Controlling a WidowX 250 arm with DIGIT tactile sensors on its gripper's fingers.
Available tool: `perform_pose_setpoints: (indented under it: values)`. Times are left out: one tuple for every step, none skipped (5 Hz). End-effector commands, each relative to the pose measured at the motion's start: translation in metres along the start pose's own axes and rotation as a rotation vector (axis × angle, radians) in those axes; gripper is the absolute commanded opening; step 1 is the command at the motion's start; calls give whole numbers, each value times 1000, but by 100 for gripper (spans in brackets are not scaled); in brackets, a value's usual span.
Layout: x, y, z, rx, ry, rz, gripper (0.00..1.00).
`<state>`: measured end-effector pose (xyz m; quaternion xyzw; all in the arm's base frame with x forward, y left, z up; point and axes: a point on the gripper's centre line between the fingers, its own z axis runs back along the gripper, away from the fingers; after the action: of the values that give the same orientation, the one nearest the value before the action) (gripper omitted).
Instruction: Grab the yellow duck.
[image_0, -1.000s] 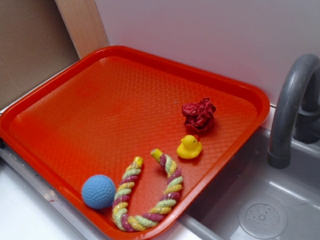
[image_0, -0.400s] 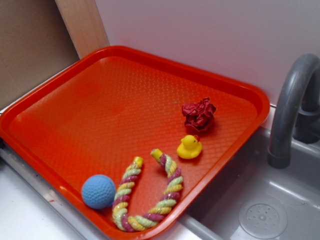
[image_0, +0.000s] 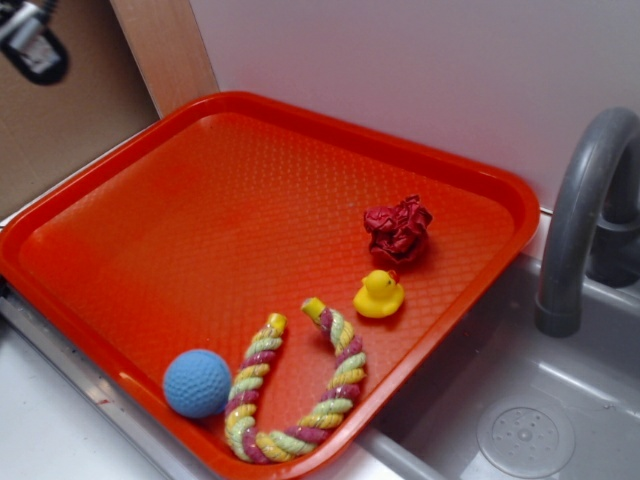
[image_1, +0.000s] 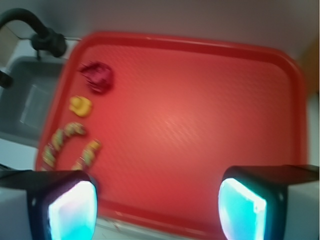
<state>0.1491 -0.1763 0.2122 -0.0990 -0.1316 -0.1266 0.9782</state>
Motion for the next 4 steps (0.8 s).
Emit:
perform_pose_setpoints:
  values:
    - [34, -63, -24, -56, -19, -75, 100]
    - [46, -81, -61, -49, 21, -113, 100]
    - [47, -94, -84, -31, 53, -140, 100]
    - [48, -105, -115, -37, 79, -158, 100]
